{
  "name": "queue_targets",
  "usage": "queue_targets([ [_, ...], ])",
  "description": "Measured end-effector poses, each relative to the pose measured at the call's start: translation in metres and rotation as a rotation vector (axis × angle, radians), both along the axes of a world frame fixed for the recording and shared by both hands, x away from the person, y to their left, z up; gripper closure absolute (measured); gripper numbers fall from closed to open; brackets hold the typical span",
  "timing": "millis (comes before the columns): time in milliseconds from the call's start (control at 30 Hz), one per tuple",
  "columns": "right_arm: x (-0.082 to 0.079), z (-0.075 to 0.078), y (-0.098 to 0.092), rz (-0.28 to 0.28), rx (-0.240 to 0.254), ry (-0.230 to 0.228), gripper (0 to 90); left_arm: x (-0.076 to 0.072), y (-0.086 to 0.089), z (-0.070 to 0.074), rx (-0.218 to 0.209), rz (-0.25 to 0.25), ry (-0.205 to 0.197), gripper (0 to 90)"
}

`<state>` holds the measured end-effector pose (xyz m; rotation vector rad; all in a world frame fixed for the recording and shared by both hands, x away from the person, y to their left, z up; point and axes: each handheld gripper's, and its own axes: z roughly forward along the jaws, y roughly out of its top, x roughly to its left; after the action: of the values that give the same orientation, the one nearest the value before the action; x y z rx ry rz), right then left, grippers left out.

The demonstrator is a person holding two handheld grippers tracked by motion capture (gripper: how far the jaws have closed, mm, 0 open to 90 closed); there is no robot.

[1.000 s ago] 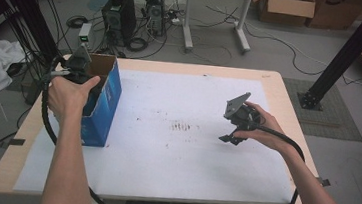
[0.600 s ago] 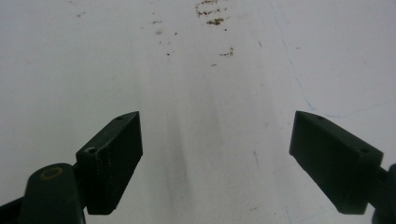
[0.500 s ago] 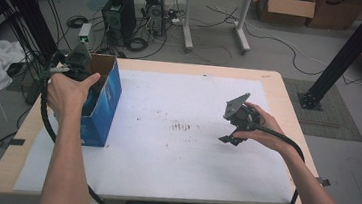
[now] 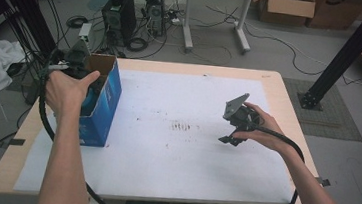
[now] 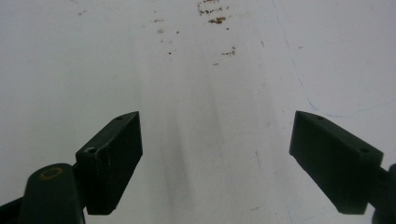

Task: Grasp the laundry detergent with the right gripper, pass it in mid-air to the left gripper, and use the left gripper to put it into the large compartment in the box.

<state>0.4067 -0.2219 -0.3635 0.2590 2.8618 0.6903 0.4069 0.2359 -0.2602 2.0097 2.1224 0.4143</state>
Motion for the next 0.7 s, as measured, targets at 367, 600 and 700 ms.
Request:
queue_targets([
  [367, -0.001, 0.000, 0.000, -0.001, -0.004, 0.002, 17.1, -0.001, -0.002, 0.010, 0.007, -0.003, -0.018, 26.7],
  [600, -0.001, 0.000, 0.000, 0.000, -0.009, 0.000, 17.1, -0.003, -0.008, 0.027, 0.021, -0.018, -0.054, 23.3],
  [700, -0.001, 0.001, -0.001, -0.003, -0.010, -0.002, 17.1, -0.004, -0.013, 0.038, 0.026, -0.029, -0.075, 21.8],
])
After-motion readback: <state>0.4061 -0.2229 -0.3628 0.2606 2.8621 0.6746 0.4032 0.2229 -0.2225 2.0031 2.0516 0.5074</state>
